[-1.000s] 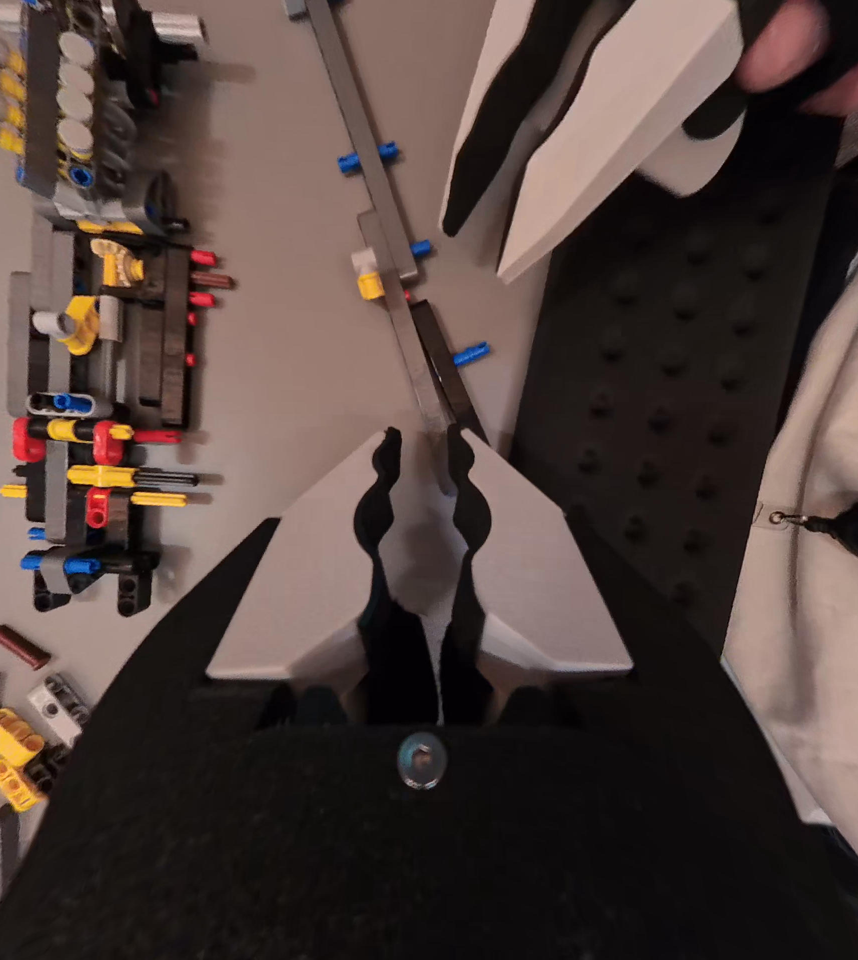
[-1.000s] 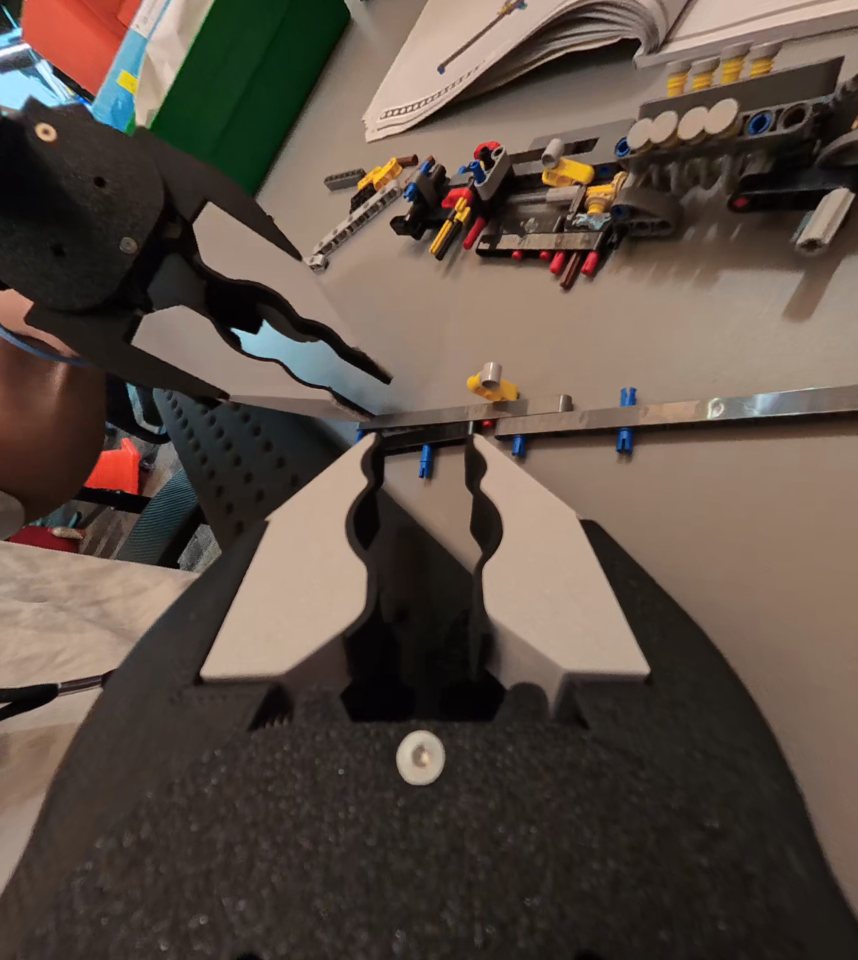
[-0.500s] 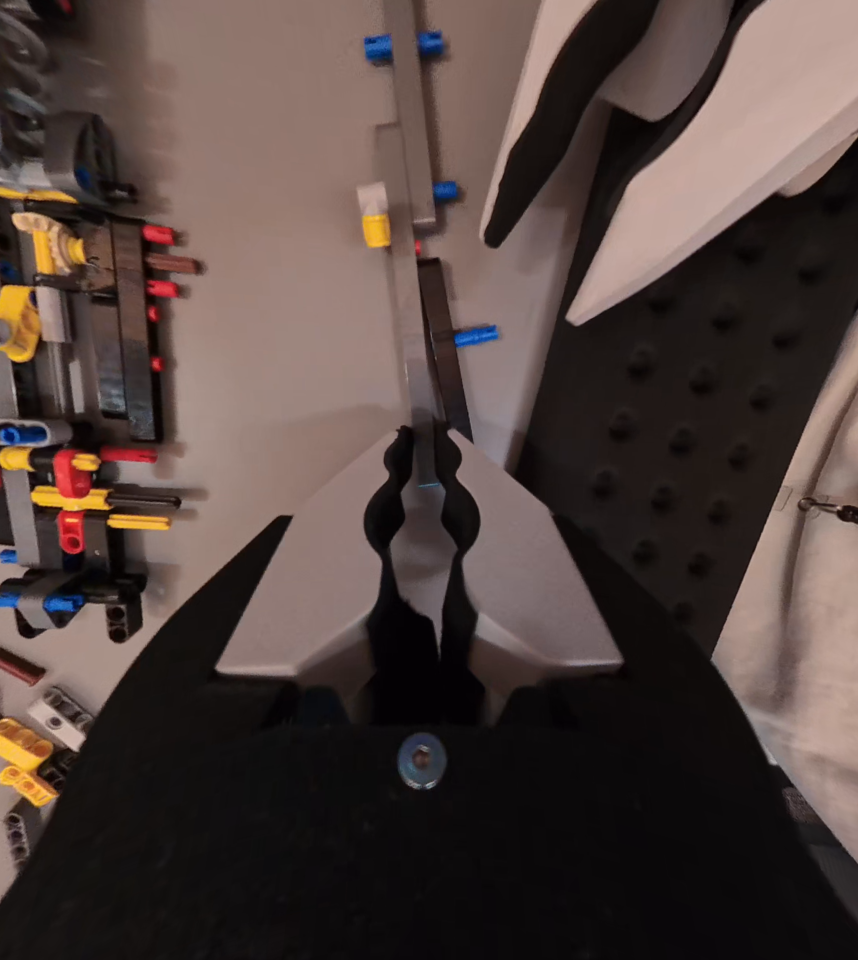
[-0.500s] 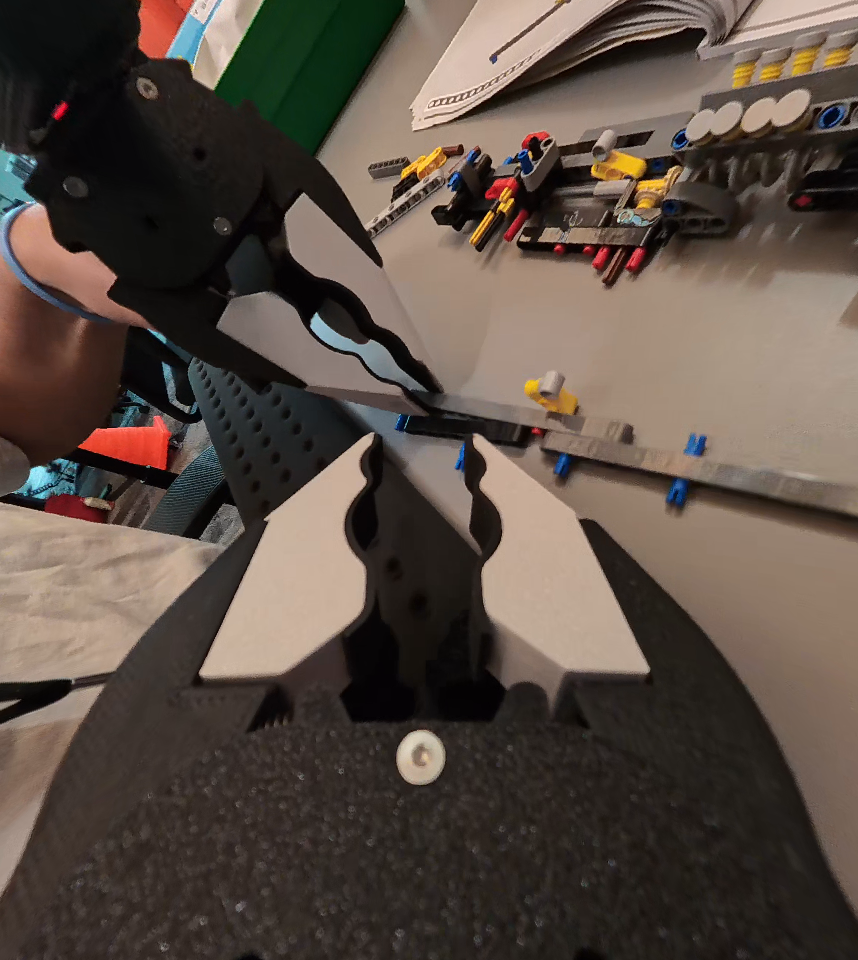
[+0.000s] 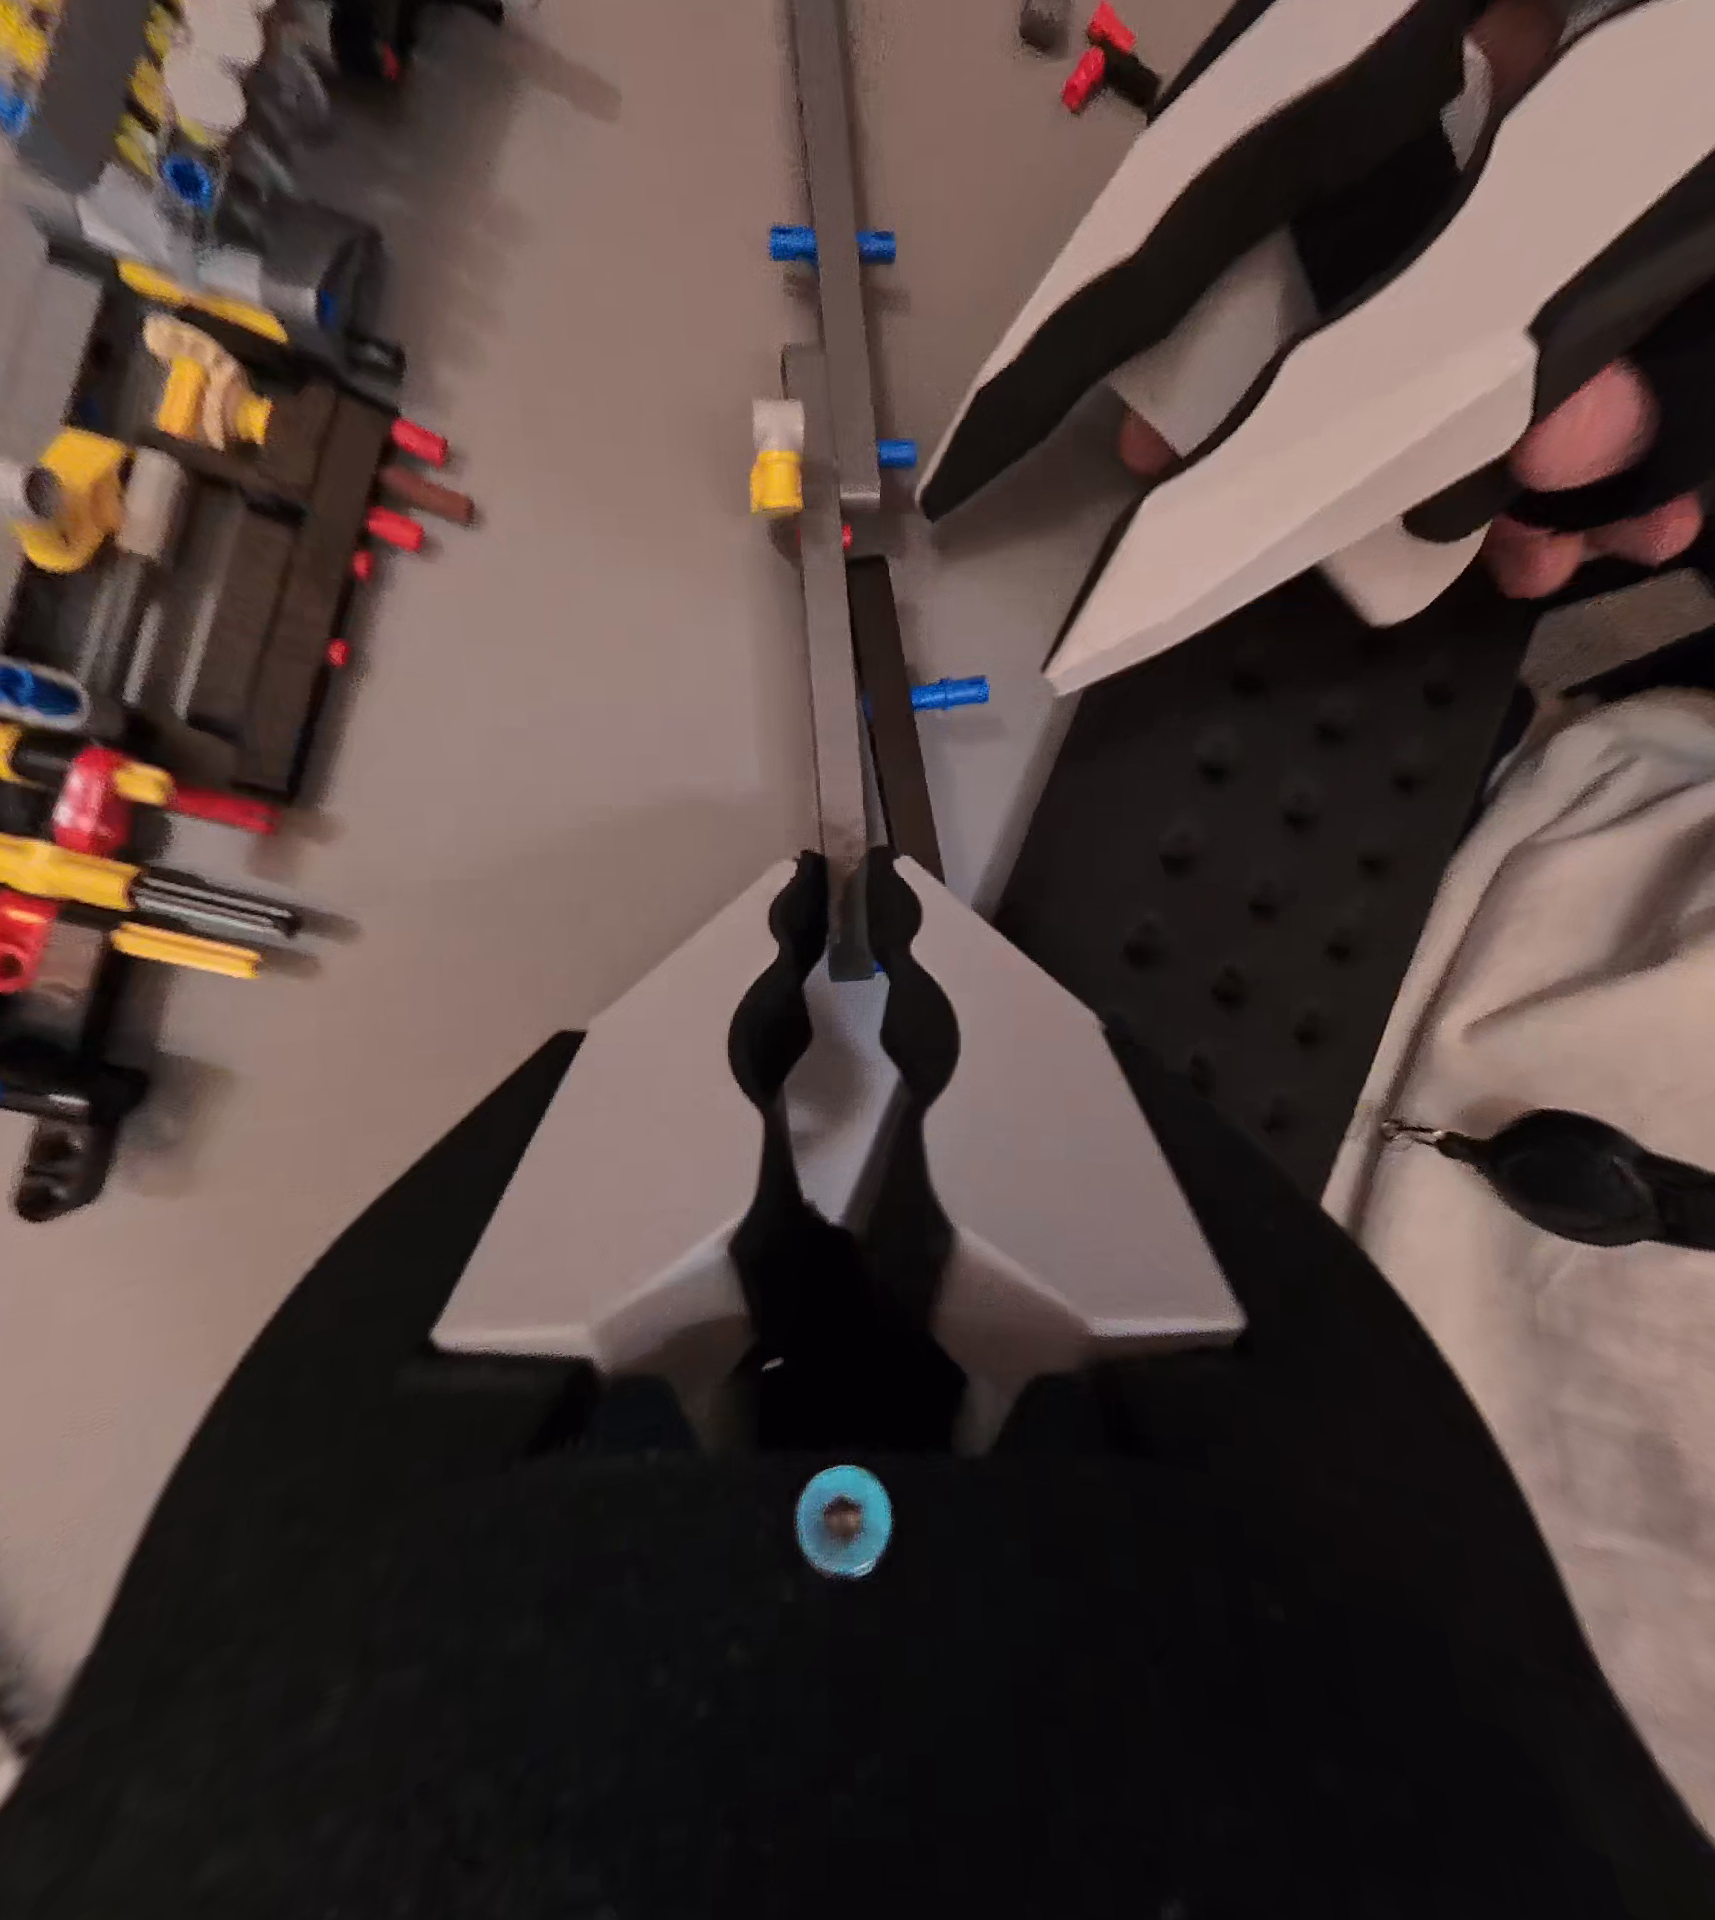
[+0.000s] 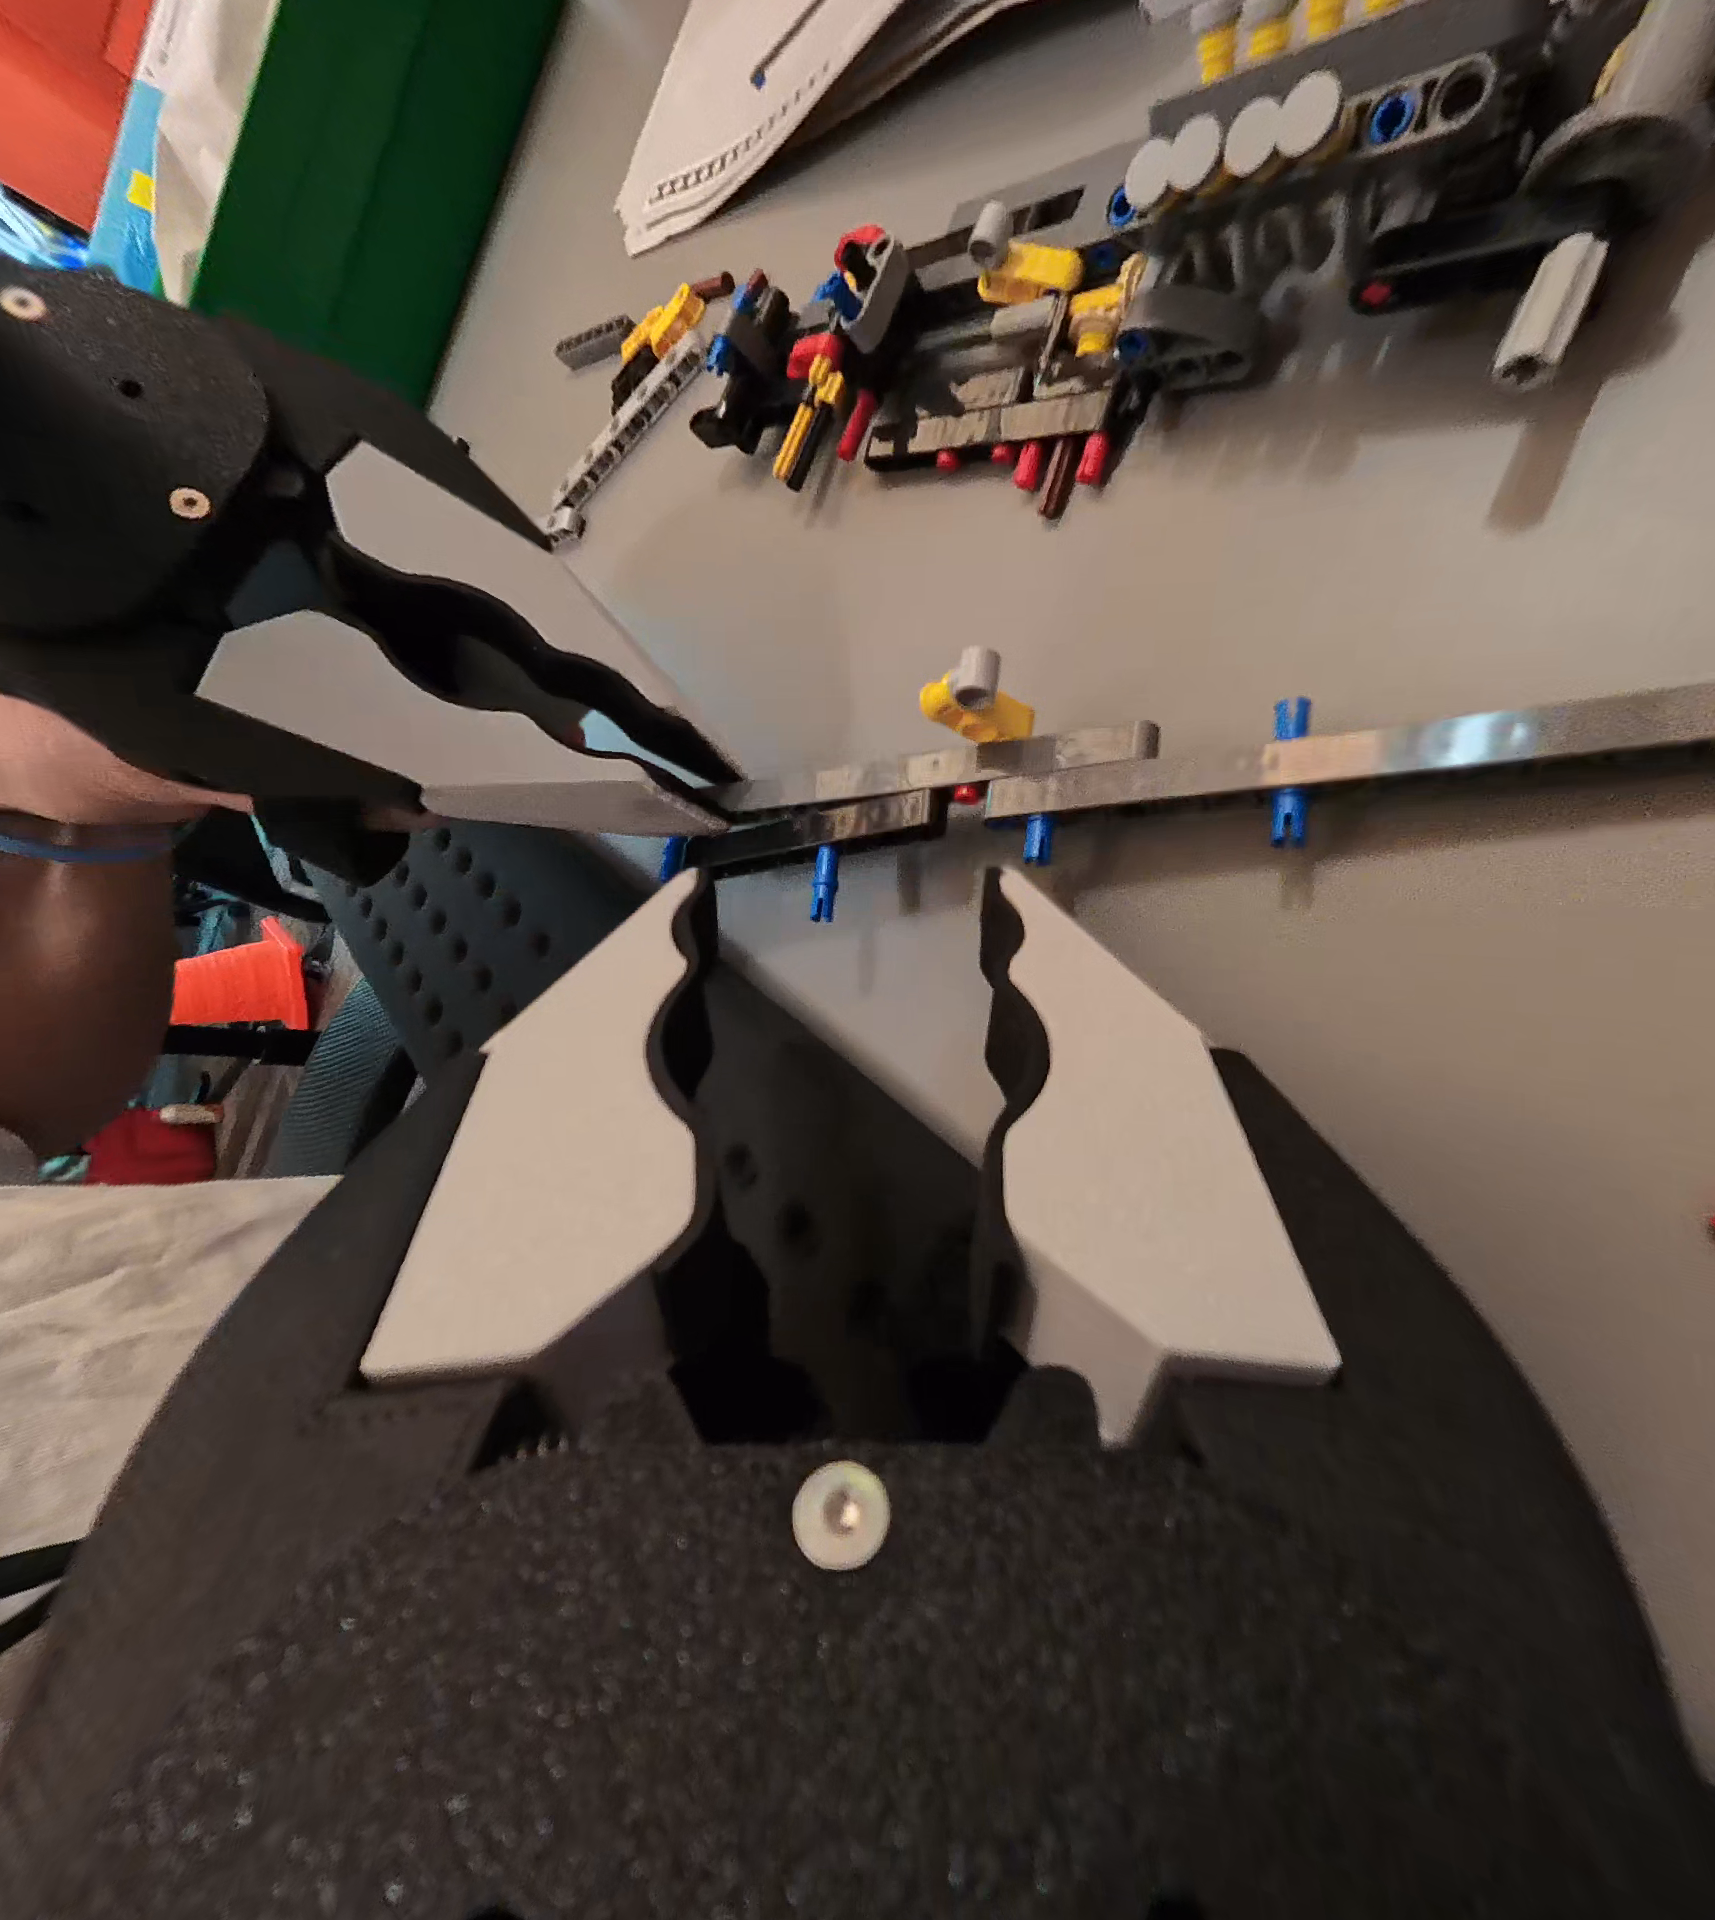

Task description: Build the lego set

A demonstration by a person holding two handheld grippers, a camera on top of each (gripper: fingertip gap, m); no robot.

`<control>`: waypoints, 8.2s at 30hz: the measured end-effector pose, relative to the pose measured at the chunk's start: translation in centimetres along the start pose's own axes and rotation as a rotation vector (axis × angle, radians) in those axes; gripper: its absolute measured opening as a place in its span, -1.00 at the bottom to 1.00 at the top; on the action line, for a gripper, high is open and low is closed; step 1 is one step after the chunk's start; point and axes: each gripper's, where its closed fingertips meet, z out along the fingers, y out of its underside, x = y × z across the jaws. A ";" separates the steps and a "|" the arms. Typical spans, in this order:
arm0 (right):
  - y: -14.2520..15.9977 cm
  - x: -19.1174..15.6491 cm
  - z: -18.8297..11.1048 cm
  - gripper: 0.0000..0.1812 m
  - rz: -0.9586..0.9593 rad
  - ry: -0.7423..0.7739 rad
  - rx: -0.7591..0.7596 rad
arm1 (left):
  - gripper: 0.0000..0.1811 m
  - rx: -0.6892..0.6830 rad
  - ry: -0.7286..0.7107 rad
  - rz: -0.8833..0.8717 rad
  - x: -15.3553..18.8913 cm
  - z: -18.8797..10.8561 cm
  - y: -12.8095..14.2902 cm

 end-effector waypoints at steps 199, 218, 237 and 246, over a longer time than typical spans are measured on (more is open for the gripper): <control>-9.3 -5.3 -2.4 -0.94 -0.012 -0.702 0.403 | -0.93 0.833 0.678 -0.051 0.8 -6.6 -9.4; -8.8 -4.9 -1.9 -0.95 -0.041 -0.646 0.352 | -0.92 0.803 0.645 -0.047 1.0 -5.5 -9.7; -8.5 -5.0 -2.1 -0.95 -0.063 -0.643 0.353 | -0.93 0.826 0.669 -0.071 1.1 -5.8 -9.4; -8.5 -4.6 -2.0 -0.95 -0.045 -0.621 0.353 | -0.93 0.821 0.680 -0.111 0.7 -5.6 -9.4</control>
